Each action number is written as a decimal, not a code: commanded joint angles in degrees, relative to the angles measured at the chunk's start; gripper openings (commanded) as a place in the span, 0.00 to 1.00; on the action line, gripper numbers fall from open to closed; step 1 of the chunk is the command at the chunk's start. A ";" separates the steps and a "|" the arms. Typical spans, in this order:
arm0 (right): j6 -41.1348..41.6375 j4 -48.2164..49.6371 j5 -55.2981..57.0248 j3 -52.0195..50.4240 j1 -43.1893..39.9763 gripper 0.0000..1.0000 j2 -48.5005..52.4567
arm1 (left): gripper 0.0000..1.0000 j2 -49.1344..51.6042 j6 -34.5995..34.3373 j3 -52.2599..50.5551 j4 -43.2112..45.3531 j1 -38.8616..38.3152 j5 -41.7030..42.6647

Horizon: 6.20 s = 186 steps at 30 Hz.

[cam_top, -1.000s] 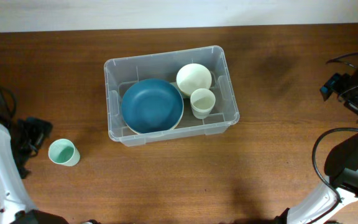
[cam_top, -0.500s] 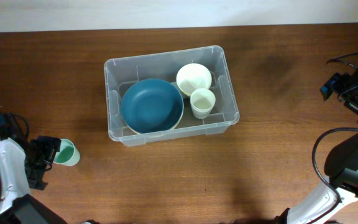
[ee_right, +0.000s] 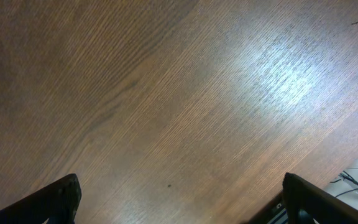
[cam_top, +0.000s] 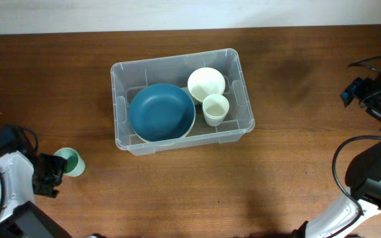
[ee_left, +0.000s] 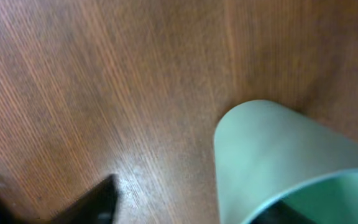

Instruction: Pack container

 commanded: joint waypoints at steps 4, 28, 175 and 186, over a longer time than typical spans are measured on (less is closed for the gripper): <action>0.46 -0.02 0.33 -0.20 -0.09 0.98 -0.02 | 0.30 0.61 -0.22 -1.22 0.46 0.24 -0.24; 0.46 -0.02 0.33 -0.20 -0.09 0.99 -0.02 | 0.01 -2.49 7.61 35.32 -10.51 -7.21 18.12; 0.46 -0.02 0.33 -0.20 -0.09 0.99 -0.02 | 0.99 -86.79 48.76 -54.01 72.65 -34.99 9.66; 0.46 -0.02 0.33 -0.20 -0.09 0.99 -0.02 | 0.99 -86.79 48.74 -53.96 56.11 -32.87 9.09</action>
